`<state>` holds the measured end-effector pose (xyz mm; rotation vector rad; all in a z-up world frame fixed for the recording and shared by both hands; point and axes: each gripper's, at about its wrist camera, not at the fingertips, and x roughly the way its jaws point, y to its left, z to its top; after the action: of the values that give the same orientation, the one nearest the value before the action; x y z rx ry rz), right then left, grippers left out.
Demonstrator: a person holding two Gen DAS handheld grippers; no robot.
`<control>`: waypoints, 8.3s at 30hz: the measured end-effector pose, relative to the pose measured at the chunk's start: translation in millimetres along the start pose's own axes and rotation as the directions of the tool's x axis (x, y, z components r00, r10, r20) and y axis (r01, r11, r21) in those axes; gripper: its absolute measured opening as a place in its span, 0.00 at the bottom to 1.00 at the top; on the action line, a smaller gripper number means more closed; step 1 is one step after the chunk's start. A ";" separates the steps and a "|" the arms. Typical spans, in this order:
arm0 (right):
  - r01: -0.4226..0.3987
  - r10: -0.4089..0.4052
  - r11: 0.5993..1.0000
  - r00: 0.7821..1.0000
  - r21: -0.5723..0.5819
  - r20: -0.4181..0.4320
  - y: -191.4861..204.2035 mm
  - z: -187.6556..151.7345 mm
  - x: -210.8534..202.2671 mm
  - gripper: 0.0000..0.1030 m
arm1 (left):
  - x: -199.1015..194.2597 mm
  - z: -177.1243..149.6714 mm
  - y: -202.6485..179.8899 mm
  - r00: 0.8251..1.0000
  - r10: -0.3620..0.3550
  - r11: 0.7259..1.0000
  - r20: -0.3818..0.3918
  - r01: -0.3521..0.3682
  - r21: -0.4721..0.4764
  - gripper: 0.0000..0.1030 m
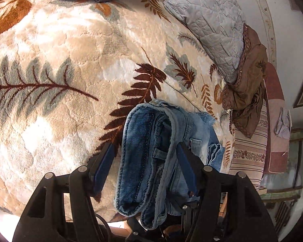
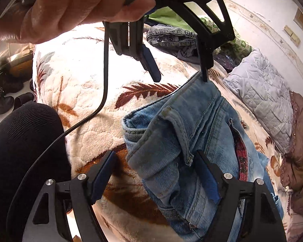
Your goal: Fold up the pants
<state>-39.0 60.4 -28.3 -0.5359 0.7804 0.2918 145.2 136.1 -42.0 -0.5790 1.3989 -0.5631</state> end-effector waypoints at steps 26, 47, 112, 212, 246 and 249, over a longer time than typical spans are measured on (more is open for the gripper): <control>-0.123 0.110 0.967 0.992 0.225 0.067 -54.1 6.1 -34.0 0.30 | 11.9 -11.9 -11.4 0.982 -0.189 0.982 0.018 0.189 0.016 0.10; -0.265 0.114 0.519 0.964 0.813 0.241 -224.3 -136.6 -109.7 0.26 | 133.1 -70.1 -264.7 0.981 0.042 0.880 -0.192 0.054 0.472 0.08; -0.130 0.253 0.357 0.967 0.925 0.038 -282.8 -241.4 -66.7 0.15 | 143.5 -134.0 -168.9 0.974 0.194 0.927 -0.119 -0.142 0.346 0.66; -0.444 0.142 -0.228 0.865 0.866 0.481 -284.7 -339.1 -97.5 0.43 | 305.1 -152.5 -384.0 0.850 0.526 0.068 0.042 -0.091 0.993 0.55; -0.313 0.047 0.057 0.949 0.948 0.311 -398.2 -302.2 -129.6 0.68 | 165.4 -55.2 -254.0 0.983 0.179 0.869 -0.043 -0.137 0.475 0.61; -0.233 0.088 0.088 0.970 0.968 0.226 -412.6 -287.2 -91.4 0.68 | 176.8 -53.7 -222.4 0.984 0.131 0.937 -0.120 -0.083 0.339 0.61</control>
<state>-88.7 -446.4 13.2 0.9479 0.7418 -0.0777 102.2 -149.4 -26.5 -0.1915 1.4178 -0.7450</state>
